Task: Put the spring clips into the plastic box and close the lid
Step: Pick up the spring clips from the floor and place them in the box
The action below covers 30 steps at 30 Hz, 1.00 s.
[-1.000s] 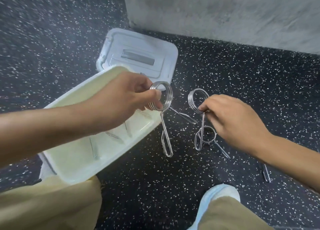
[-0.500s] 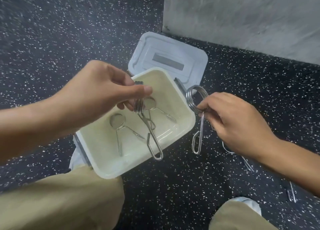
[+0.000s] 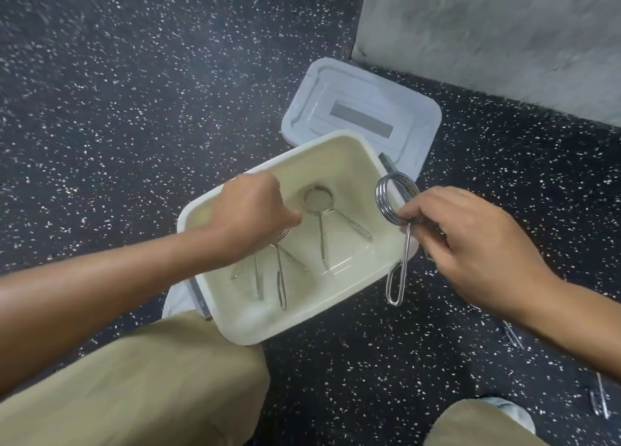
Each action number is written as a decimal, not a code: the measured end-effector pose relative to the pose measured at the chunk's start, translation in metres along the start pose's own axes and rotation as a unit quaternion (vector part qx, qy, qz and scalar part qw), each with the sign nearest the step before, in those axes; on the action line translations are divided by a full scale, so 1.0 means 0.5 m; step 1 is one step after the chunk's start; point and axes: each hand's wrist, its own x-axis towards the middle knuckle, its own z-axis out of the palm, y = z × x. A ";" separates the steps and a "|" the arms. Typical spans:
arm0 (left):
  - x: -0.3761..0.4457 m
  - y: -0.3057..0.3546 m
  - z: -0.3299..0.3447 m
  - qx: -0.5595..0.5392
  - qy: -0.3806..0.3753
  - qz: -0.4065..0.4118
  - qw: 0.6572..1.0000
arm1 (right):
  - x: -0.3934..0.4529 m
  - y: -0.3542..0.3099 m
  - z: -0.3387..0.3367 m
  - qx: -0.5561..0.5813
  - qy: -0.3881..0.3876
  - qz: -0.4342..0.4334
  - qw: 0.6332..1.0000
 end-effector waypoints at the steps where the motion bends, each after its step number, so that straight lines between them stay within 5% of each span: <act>1: 0.004 -0.002 0.012 0.014 -0.004 -0.005 1.000 | 0.001 -0.001 0.002 0.002 0.000 -0.003 1.000; 11: 0.045 -0.018 0.083 0.067 -0.020 -0.033 0.997 | 0.010 -0.016 0.010 -0.004 -0.013 -0.013 1.000; 20: 0.048 -0.056 0.098 0.231 -0.071 0.044 0.969 | 0.034 -0.028 0.006 -0.018 -0.015 -0.034 0.999; 30: 0.004 -0.083 0.063 0.177 -0.057 0.064 0.980 | 0.128 -0.078 -0.009 -0.057 -0.118 -0.079 0.988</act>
